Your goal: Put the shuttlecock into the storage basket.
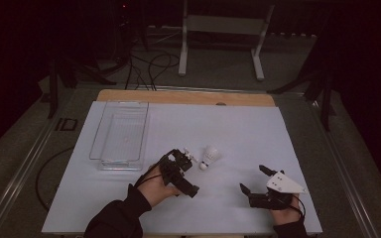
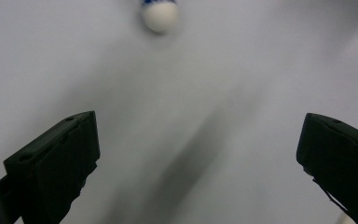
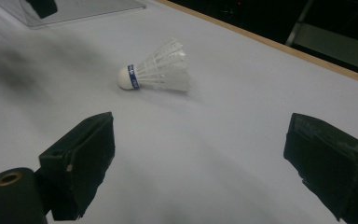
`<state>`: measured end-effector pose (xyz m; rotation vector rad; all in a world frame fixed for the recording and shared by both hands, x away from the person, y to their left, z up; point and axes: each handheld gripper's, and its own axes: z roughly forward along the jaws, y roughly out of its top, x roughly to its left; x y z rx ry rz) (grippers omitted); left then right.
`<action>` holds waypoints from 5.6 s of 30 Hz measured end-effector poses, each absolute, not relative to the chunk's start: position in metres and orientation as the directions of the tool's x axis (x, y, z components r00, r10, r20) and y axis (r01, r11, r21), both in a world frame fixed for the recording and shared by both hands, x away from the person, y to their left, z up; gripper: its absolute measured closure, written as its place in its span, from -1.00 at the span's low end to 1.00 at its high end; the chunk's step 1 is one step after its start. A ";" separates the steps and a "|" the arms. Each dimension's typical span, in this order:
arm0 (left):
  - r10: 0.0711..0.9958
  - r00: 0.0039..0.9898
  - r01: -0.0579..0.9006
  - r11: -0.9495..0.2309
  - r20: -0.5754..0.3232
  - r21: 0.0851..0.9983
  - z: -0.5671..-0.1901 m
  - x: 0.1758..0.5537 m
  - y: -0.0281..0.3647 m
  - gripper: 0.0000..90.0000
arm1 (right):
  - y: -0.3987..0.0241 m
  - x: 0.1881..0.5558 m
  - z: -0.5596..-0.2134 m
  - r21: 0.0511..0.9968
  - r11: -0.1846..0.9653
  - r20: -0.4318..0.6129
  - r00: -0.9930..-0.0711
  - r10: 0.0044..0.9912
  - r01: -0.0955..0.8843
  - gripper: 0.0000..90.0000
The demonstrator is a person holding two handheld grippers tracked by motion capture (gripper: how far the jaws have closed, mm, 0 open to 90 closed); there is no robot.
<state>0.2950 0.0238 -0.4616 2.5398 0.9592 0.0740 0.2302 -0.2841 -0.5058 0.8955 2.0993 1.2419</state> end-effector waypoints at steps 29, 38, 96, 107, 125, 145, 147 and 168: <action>0.717 0.685 0.696 -0.590 -0.130 0.410 -0.462 0.324 -0.016 -0.99 | -0.285 0.231 -0.506 0.892 0.357 -0.116 -0.626 0.771 0.275 -0.81; 0.729 0.666 0.715 -0.567 -0.155 0.408 -0.468 0.333 -0.022 -0.95 | -0.285 0.231 -0.506 0.892 0.358 -0.116 -0.626 0.771 0.276 -0.81; 0.762 0.633 0.751 -0.560 -0.140 0.350 -0.506 0.358 -0.040 0.45 | -0.285 0.230 -0.507 0.891 0.361 -0.117 -0.629 0.768 0.275 -0.80; 0.733 0.666 0.723 -0.587 -0.142 0.364 -0.497 0.358 -0.036 0.47 | -0.285 0.231 -0.507 0.889 0.367 -0.121 -0.631 0.766 0.275 -0.80; 0.682 0.716 0.679 -0.632 -0.147 0.373 -0.485 0.354 -0.028 0.47 | -0.284 0.231 -0.508 0.885 0.367 -0.114 -0.632 0.767 0.286 -0.80; 0.619 0.775 0.614 -0.689 -0.128 0.385 -0.464 0.344 -0.017 0.47 | -0.283 0.231 -0.509 0.884 0.368 -0.113 -0.634 0.765 0.288 -0.80; 0.609 0.784 0.603 -0.702 -0.122 0.379 -0.462 0.342 -0.016 0.47 | -0.283 0.231 -0.509 0.884 0.368 -0.113 -0.633 0.766 0.288 -0.80; 0.509 0.848 0.523 -0.764 -0.144 0.377 -0.448 0.332 0.006 0.47 | -0.282 0.231 -0.509 0.882 0.373 -0.117 -0.633 0.765 0.288 -0.80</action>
